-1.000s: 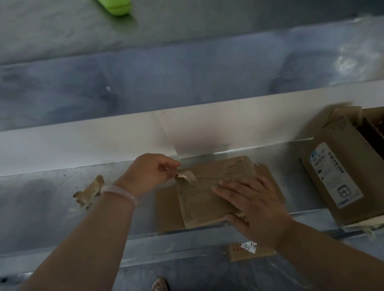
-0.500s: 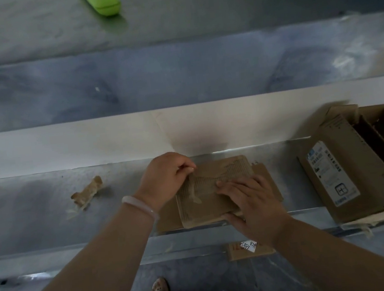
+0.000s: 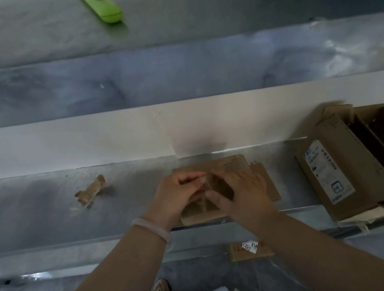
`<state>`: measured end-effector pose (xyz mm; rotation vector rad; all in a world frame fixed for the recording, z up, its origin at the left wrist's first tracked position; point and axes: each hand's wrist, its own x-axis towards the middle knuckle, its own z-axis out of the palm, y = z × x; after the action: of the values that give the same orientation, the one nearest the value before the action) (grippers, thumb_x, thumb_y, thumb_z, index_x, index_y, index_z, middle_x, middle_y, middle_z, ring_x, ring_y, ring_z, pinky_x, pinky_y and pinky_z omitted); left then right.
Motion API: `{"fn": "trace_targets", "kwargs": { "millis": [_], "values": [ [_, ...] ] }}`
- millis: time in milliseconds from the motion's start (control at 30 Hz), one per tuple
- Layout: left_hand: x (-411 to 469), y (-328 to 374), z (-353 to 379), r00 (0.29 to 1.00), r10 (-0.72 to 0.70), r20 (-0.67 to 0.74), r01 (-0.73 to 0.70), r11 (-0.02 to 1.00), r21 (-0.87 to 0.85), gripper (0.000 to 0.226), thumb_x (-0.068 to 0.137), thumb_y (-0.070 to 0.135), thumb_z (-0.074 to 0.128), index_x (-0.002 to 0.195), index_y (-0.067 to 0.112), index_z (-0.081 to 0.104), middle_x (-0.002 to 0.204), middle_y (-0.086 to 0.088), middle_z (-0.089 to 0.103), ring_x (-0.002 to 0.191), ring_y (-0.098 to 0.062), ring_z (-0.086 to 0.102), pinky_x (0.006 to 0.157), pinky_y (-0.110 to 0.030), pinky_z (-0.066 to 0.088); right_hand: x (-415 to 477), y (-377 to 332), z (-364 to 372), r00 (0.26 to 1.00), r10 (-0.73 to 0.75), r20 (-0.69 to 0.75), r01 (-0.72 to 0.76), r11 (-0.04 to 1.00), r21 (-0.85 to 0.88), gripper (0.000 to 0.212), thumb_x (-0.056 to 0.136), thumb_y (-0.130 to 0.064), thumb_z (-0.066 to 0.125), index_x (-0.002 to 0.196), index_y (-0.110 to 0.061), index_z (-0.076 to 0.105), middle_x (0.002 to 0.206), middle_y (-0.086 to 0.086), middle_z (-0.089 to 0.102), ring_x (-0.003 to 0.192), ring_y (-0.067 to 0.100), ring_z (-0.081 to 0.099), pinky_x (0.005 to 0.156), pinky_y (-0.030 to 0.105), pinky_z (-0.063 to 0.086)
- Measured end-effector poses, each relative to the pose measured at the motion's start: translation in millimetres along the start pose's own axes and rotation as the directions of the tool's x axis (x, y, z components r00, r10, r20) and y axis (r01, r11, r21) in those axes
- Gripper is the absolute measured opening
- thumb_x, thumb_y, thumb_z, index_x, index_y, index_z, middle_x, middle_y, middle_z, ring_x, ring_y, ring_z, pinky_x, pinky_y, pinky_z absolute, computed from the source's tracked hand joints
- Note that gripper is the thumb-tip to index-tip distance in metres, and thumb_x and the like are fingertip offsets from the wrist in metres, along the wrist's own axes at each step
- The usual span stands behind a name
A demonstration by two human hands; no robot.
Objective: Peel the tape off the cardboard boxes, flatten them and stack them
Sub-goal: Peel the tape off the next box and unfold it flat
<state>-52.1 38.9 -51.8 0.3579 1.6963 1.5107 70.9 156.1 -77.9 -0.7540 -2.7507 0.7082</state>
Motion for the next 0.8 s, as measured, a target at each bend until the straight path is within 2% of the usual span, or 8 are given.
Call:
{"fn": "trace_targets", "kwargs": {
  "millis": [100,233,300,367,467,533,633,800],
  "values": [
    [1,-6,-1,0.999,-0.036,-0.001,0.036,0.999,-0.017,0.016,0.087,0.006,0.063,0.097,0.014,0.073,0.097,-0.012,0.072,0.095,-0.024,0.068,0.092,-0.039,0.052,12,-10,-4,0.992,0.123,0.029,-0.125,0.990,0.070,0.064,0.066,-0.085,0.038,0.111,-0.046,0.063,0.107,-0.021,0.064,0.110,0.006,0.053,0.101,0.037,0.032],
    [3,-2,-3,0.992,-0.055,0.115,0.070,0.989,-0.131,0.034,0.090,-0.008,0.052,0.110,0.016,0.064,0.106,-0.008,0.071,0.103,-0.020,0.065,0.094,-0.034,0.051,16,-4,-6,0.974,0.221,0.041,-0.224,0.935,0.275,0.017,0.076,-0.058,0.068,0.077,-0.042,0.064,0.078,-0.021,0.065,0.085,0.003,0.061,0.092,0.038,0.048],
    [3,-1,-5,0.994,-0.015,0.107,0.020,0.999,-0.047,0.042,0.090,-0.011,0.047,0.113,0.021,0.061,0.104,-0.002,0.071,0.103,-0.015,0.065,0.088,-0.028,0.053,16,-2,-6,0.964,0.262,0.040,-0.260,0.908,0.327,0.015,0.081,-0.051,0.069,0.075,-0.040,0.060,0.078,-0.018,0.065,0.084,0.008,0.062,0.088,0.039,0.051],
    [5,-7,-8,0.994,0.110,-0.019,-0.104,0.976,0.192,0.040,0.090,-0.005,0.051,0.106,0.029,0.063,0.099,0.006,0.068,0.099,-0.013,0.064,0.083,-0.026,0.055,17,-1,-7,0.946,0.319,0.053,-0.313,0.861,0.402,0.015,0.085,-0.048,0.067,0.089,-0.034,0.063,0.085,-0.014,0.067,0.088,0.011,0.063,0.083,0.034,0.052],
    [7,-16,-6,0.941,0.338,0.021,-0.257,0.674,0.692,0.030,0.086,0.026,0.066,0.114,0.035,0.063,0.111,0.011,0.059,0.102,-0.007,0.056,0.092,-0.020,0.044,20,1,-12,0.921,0.389,0.017,-0.331,0.760,0.560,0.020,0.085,-0.042,0.070,0.095,-0.027,0.061,0.086,-0.012,0.068,0.084,0.005,0.064,0.068,0.018,0.048],
    [5,-21,0,0.924,0.369,0.099,-0.287,0.498,0.818,0.044,0.082,0.040,0.067,0.125,0.033,0.059,0.116,0.013,0.048,0.106,-0.004,0.045,0.090,-0.008,0.028,23,3,-20,0.898,0.438,-0.041,-0.327,0.728,0.603,0.019,0.085,-0.037,0.072,0.091,-0.028,0.056,0.082,-0.012,0.065,0.077,0.000,0.061,0.058,0.008,0.040],
    [2,-26,13,0.902,0.405,0.154,-0.293,0.310,0.904,0.056,0.080,0.056,0.061,0.132,0.036,0.053,0.122,0.005,0.043,0.114,-0.014,0.040,0.100,-0.017,0.028,24,11,-31,0.861,0.496,-0.111,-0.333,0.714,0.616,0.015,0.088,-0.028,0.068,0.092,-0.027,0.053,0.080,-0.013,0.060,0.068,-0.002,0.053,0.052,0.006,0.039],
    [5,-25,16,0.923,0.350,0.161,-0.260,0.257,0.931,0.058,0.082,0.060,0.054,0.135,0.036,0.048,0.127,0.004,0.039,0.120,-0.019,0.037,0.108,-0.028,0.030,23,34,-55,0.716,0.681,-0.155,-0.311,0.509,0.803,0.016,0.092,-0.016,0.063,0.085,-0.029,0.059,0.088,0.009,0.069,0.061,0.017,0.062,0.067,0.040,0.061]
  ]
}}
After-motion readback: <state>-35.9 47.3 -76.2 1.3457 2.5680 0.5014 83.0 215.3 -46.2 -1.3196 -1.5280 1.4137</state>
